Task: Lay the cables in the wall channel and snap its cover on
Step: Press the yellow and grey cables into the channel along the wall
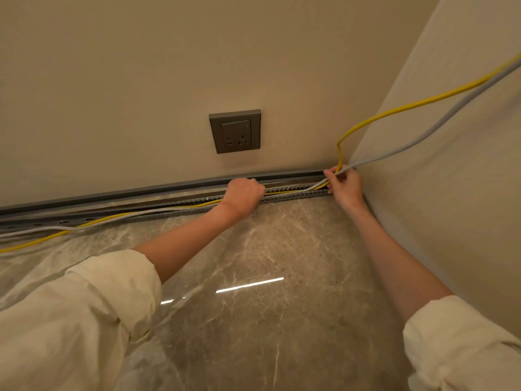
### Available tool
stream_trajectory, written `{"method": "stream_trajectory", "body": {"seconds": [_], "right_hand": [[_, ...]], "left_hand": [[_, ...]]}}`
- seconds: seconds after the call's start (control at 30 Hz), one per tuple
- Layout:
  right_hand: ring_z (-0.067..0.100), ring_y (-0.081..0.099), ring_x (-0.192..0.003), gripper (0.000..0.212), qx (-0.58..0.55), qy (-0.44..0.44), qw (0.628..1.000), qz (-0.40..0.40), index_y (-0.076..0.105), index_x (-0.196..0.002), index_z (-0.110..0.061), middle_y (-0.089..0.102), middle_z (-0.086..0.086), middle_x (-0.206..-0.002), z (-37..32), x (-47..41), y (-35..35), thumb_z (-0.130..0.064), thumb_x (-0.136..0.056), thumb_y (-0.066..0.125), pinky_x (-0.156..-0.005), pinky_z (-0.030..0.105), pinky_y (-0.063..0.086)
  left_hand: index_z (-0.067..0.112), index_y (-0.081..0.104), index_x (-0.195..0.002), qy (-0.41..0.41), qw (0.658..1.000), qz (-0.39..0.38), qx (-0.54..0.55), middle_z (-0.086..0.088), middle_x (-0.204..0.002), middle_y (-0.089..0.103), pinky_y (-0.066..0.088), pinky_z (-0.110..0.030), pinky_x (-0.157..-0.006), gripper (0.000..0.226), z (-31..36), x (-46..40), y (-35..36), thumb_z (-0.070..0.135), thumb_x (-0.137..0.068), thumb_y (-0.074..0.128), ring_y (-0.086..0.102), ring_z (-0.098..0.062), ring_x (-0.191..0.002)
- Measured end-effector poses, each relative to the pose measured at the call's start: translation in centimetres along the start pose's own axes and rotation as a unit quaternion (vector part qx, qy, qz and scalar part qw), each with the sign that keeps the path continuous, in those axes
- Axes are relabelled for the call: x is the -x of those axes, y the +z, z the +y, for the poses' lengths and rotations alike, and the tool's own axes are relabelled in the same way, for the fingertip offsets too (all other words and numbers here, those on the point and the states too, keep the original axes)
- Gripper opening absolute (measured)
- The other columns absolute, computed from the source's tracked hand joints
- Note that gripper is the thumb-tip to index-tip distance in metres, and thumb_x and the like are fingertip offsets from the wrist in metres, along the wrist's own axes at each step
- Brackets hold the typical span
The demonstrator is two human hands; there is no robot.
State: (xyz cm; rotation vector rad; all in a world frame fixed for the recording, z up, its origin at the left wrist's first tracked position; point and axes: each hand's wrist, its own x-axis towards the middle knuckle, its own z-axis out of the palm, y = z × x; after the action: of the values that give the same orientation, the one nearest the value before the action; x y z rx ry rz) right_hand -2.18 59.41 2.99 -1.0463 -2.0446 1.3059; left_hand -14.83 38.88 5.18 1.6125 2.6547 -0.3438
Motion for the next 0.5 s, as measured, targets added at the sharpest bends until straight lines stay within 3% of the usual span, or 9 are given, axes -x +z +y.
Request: {"method": "stream_trajectory", "body": {"seconds": [0.17, 0.3, 0.5], "right_hand": [[-0.001, 0.058, -0.041, 0.028, 0.012, 0.005, 1.0, -0.015, 0.053, -0.068, -0.022, 0.058, 0.002, -0.061, 1.0, -0.7, -0.1, -0.005, -0.086, 0.066, -0.044, 0.014, 0.051], [0.002, 0.06, -0.041, 0.028, 0.024, 0.023, 0.999, -0.003, 0.055, -0.065, -0.022, 0.062, 0.006, -0.062, 1.6, -1.2, -0.1, -0.008, -0.083, 0.07, -0.056, 0.027, 0.056], [0.005, 0.061, -0.045, 0.023, 0.052, 0.016, 0.999, 0.003, 0.058, -0.066, -0.017, 0.065, 0.014, -0.07, 1.4, -1.2, -0.2, -0.009, -0.083, 0.07, -0.058, 0.026, 0.055]], "left_hand": [[0.004, 0.062, -0.1, 0.054, 0.994, 0.085, 0.047, -0.015, -0.102, 0.062, 0.048, -0.042, -0.068, 0.02, 2.0, -1.2, -0.1, 0.019, -0.088, 0.059, 0.058, -0.033, -0.096], [0.006, 0.054, -0.117, 0.057, 0.984, 0.071, 0.151, -0.015, -0.111, 0.061, 0.049, -0.042, -0.078, 0.038, 4.3, -3.4, 0.0, 0.024, -0.085, 0.063, 0.056, -0.032, -0.105], [0.005, 0.058, -0.106, 0.019, 0.979, 0.091, 0.182, -0.016, -0.106, 0.061, 0.048, -0.043, -0.079, 0.021, 5.5, -4.1, 1.8, 0.014, -0.086, 0.059, 0.052, -0.031, -0.103]]}}
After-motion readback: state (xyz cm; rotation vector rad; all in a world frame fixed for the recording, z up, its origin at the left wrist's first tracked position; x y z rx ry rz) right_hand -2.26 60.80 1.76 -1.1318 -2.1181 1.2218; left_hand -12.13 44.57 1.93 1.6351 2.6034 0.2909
